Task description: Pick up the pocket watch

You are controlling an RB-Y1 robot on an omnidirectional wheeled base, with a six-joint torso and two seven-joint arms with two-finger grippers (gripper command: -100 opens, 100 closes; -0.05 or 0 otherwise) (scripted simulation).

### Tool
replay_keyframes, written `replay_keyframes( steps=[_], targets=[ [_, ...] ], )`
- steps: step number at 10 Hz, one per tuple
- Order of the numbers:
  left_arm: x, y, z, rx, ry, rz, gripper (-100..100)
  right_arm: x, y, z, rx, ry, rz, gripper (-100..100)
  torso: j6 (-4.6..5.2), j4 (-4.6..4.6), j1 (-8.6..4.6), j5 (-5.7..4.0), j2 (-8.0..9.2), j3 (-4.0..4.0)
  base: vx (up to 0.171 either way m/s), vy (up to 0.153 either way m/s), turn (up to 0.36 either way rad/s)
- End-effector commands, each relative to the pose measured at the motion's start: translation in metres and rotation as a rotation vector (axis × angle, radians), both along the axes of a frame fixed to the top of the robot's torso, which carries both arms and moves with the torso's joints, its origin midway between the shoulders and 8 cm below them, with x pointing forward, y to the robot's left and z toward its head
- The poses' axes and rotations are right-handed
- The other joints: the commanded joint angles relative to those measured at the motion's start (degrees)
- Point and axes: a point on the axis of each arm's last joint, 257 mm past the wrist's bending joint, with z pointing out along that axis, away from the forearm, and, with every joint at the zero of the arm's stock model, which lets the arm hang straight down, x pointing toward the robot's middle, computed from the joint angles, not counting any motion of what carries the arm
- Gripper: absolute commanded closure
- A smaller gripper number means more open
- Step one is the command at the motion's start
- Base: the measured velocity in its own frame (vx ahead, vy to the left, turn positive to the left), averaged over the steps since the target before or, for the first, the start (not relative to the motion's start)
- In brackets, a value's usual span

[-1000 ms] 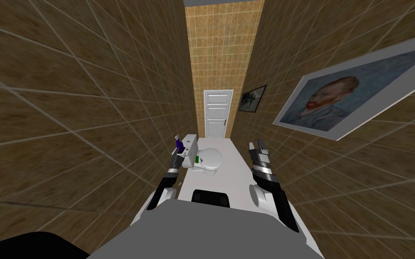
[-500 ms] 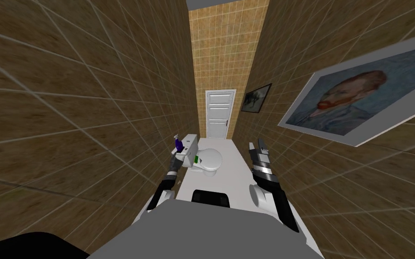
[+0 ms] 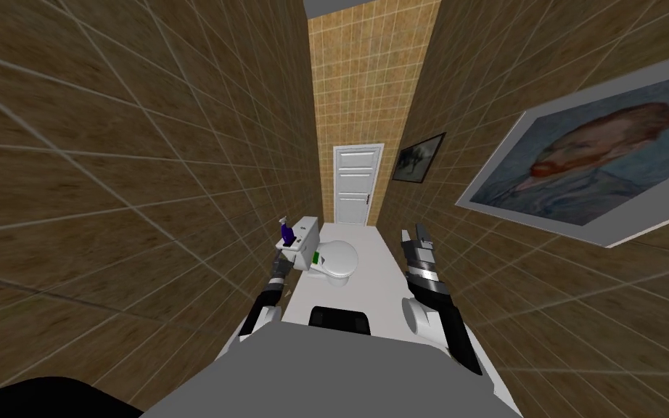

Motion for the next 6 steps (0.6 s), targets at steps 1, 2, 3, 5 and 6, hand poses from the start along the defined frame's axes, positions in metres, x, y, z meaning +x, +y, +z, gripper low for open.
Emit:
replay_keyframes(
  steps=[1, 2, 3, 5, 6],
  targets=[
    [0.000, 0.011, -0.010, -0.049, 0.010, 0.024, -100, 0.000, 0.000, 0.000, 0.000, 0.000, 0.000, 0, 0.00, 0.00, 0.00, 0.00, 0.00, 0.00, 0.063, -0.070, 0.071],
    [0.002, 0.018, -0.016, -0.076, 0.014, 0.040, -100, 0.000, 0.000, 0.000, 0.000, 0.000, 0.000, 0, 0.00, -0.01, 0.04, 0.00, -0.03, -0.02, 0.071, -0.066, 0.059],
    [0.003, 0.025, -0.022, -0.102, 0.017, 0.056, -100, 0.000, 0.000, 0.000, 0.000, 0.000, 0.000, 0, 0.00, -0.01, 0.05, 0.01, -0.06, -0.04, 0.082, -0.065, 0.048],
    [0.007, 0.036, -0.031, -0.154, 0.018, 0.091, -100, 0.000, 0.000, 0.000, 0.000, 0.000, 0.000, 0, 0.00, -0.02, 0.10, 0.01, -0.09, -0.05, 0.067, -0.050, 0.048],
    [0.009, 0.041, -0.035, -0.180, 0.017, 0.108, -100, 0.000, 0.000, 0.000, 0.000, 0.000, 0.000, 0, 0.00, -0.01, 0.12, 0.02, -0.05, -0.03, 0.084, -0.038, 0.044]
  ],
)
